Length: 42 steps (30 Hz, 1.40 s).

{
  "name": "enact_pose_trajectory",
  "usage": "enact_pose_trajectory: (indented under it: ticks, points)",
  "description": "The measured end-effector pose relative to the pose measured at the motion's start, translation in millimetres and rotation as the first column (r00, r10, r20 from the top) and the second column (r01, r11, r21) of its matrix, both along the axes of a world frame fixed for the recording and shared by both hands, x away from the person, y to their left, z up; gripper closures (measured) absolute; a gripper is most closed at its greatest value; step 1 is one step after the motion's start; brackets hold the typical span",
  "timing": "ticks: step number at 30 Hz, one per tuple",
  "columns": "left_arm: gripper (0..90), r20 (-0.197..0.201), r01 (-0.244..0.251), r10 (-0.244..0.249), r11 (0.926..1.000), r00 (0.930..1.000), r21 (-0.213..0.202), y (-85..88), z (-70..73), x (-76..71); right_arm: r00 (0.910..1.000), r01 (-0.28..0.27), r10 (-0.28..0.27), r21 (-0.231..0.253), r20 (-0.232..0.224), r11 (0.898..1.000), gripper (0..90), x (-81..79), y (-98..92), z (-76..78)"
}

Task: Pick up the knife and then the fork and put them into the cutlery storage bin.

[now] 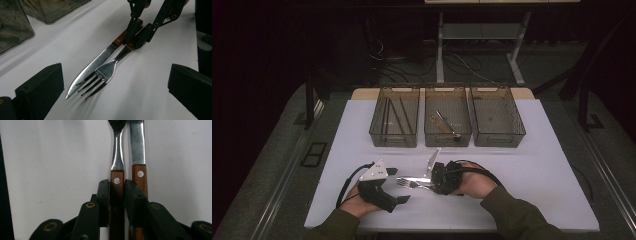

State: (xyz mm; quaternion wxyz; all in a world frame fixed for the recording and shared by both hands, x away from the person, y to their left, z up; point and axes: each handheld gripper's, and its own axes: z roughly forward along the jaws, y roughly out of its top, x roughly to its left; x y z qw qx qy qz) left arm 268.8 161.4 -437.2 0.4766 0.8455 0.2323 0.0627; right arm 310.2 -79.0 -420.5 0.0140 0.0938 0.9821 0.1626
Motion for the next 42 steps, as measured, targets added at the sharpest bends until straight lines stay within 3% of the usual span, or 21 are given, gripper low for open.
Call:
enact_pose_trajectory:
  ticks: [9, 22, 27, 34, 42]
  points:
    - [0.0, 0.000, 0.000, 0.000, 1.0000, 1.0000, 0.000, -0.1, -0.1, 0.0, 0.9991, -0.038, 0.036, -0.096, -0.024, 0.995, 75.1, 5.7, 12.4, 1.9]
    - [0.0, 0.000, 0.002, -0.002, 1.0000, 1.0000, 0.002, 0.0, 0.1, -0.1, 0.9993, -0.033, 0.029, -0.162, -0.026, 0.986, 77.8, 6.1, 22.0, 3.1]
    - [0.0, 0.002, 0.002, -0.002, 1.0000, 1.0000, 0.003, 0.8, 0.2, 0.3, 0.9987, -0.038, 0.033, -0.130, -0.039, 0.991, 77.8, 7.3, 16.9, 4.0]
    - [0.0, 0.003, 0.003, -0.003, 1.0000, 1.0000, 0.005, 1.0, 0.3, 0.6, 0.9974, -0.007, 0.004, -0.047, -0.072, 0.999, 77.8, 7.8, 1.6, 10.3]
    - [0.0, -0.001, 0.001, -0.001, 1.0000, 1.0000, 0.005, 1.5, 0.3, 0.8, 0.9951, 0.033, -0.031, 0.025, -0.094, 0.999, 77.7, 10.3, -14.5, 14.1]
